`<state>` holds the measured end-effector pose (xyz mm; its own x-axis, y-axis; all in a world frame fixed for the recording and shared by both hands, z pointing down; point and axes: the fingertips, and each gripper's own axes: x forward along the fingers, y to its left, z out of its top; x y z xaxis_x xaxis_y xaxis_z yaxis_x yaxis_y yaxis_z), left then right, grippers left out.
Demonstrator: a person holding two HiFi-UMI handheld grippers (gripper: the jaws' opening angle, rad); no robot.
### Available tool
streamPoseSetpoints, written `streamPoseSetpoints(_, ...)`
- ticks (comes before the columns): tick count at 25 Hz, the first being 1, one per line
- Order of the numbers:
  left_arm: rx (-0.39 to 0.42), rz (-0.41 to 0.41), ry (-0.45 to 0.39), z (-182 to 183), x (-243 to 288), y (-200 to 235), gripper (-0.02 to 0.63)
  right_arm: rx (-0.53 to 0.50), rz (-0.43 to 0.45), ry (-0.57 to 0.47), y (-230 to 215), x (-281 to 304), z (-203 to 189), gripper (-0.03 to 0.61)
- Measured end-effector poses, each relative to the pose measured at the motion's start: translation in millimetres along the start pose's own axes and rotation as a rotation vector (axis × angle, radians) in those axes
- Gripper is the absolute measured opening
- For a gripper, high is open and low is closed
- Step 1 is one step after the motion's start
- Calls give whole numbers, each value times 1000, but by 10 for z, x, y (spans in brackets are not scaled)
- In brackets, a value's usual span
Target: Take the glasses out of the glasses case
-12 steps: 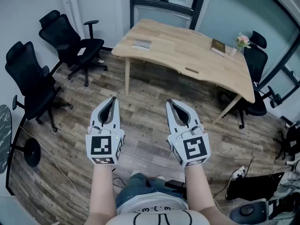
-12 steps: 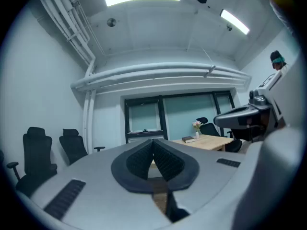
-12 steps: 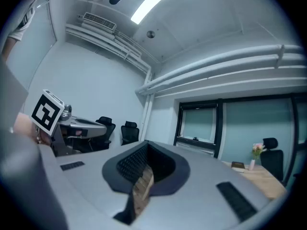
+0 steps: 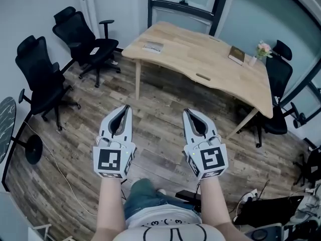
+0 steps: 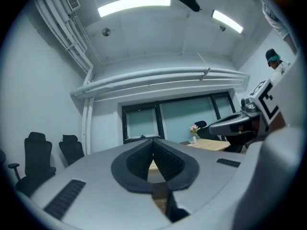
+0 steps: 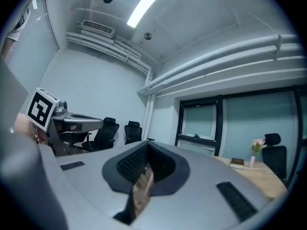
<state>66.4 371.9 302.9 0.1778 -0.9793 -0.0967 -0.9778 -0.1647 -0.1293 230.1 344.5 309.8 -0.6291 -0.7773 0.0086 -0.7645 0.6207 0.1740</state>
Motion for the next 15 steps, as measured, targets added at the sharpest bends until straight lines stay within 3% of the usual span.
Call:
streamPoseSetpoints(6,10,14,12,-11,234,-59,15,46,8,-15,-288,93,-50,11)
streamPoseSetpoints(15,-109,-5,-24,-294,1115,313,17,44,37,-11,-594,903,-248,11)
